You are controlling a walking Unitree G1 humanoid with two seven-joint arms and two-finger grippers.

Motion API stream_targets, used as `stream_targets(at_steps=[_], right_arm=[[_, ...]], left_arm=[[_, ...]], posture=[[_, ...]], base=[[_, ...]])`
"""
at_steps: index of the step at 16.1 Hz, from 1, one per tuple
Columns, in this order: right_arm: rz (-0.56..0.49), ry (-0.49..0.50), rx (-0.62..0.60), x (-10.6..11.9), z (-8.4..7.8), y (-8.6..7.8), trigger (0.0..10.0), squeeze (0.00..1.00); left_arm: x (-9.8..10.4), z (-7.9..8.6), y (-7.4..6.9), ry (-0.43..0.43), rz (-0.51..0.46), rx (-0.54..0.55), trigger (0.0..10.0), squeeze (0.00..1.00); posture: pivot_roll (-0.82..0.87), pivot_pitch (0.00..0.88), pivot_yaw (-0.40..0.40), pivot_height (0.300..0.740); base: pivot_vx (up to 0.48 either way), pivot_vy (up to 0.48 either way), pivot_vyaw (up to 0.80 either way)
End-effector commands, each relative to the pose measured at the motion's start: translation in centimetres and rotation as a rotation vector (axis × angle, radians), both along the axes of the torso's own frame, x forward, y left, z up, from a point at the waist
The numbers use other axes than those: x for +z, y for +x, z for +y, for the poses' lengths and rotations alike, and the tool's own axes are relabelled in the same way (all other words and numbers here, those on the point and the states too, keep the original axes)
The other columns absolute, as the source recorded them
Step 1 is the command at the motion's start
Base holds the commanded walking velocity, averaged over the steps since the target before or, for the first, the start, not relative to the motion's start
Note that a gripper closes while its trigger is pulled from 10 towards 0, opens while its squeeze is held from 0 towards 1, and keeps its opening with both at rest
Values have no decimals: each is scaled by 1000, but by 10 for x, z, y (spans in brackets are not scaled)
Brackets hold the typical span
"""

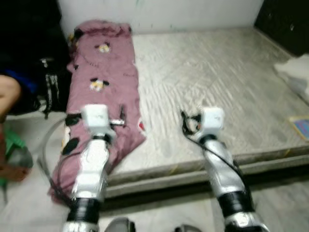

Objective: Clean up the room

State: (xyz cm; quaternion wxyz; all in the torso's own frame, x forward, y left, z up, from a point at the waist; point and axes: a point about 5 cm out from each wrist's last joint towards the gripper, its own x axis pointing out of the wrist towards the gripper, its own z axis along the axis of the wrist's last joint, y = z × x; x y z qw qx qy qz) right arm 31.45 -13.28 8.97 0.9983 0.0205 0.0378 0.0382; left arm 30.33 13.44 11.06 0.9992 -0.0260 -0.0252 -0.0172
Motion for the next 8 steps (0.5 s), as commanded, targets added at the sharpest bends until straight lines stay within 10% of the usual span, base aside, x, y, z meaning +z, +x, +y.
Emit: stream_targets(at_steps=[1, 8], right_arm=[[-16, 12, 25, 6, 9, 3, 10000, 0], [-13, 11, 25, 6, 9, 3, 10000, 0]], left_arm=[[2, 10, 1, 3, -7, 32, 10000, 0], [3, 15, 1, 21, -27, 64, 10000, 0]], posture=[[21, 0, -13, 740], [20, 0, -14, 740]], base=[[0, 480, 0], [0, 480, 0]])
